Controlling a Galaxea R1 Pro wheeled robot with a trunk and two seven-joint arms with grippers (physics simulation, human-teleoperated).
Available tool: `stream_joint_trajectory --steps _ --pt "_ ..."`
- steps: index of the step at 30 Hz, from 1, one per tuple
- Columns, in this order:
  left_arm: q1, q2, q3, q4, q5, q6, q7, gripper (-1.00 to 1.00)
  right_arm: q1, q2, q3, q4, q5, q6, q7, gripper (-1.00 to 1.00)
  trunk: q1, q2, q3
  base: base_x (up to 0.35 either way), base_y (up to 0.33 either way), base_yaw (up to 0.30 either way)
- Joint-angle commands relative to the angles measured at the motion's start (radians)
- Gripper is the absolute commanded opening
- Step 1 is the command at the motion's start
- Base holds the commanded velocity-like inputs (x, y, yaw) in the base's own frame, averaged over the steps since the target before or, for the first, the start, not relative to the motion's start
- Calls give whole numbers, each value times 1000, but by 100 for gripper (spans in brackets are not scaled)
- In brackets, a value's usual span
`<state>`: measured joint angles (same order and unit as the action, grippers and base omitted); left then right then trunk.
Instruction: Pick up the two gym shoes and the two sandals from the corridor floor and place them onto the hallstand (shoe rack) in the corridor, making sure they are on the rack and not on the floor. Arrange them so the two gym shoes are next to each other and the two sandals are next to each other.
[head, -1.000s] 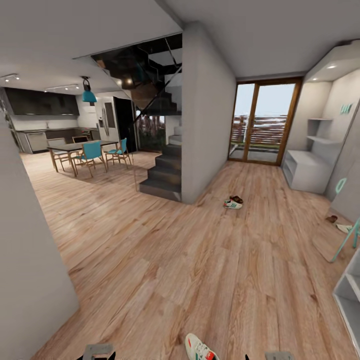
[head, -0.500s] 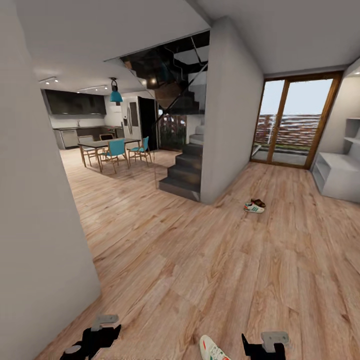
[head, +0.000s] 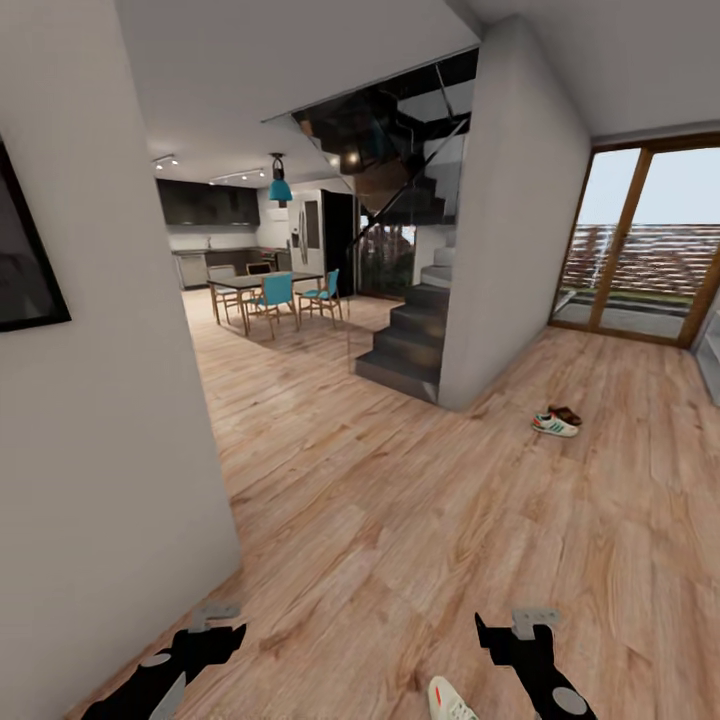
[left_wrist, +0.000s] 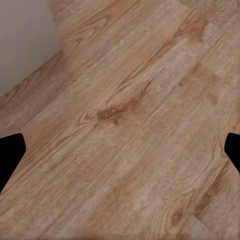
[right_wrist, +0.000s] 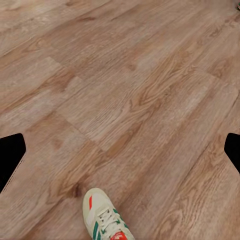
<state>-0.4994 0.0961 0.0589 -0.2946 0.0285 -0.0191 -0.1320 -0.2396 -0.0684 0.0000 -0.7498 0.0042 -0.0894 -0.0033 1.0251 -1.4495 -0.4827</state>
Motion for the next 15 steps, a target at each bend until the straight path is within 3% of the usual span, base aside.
stream_joint_trajectory --steps 1,8,15 --pt "-1 -1 6 1 3 -2 -7 100 -2 0 0 0 0 -2 1 100 0 -1 -2 0 0 264" --pt "1 -6 2 0 0 -2 -9 100 -7 -3 -1 3 0 1 5 100 0 -1 -7 -9 0 262" --pt "1 -11 -2 0 -2 -2 -8 100 -7 -4 -1 7 0 0 1 100 0 -1 -12 -251 0 224"
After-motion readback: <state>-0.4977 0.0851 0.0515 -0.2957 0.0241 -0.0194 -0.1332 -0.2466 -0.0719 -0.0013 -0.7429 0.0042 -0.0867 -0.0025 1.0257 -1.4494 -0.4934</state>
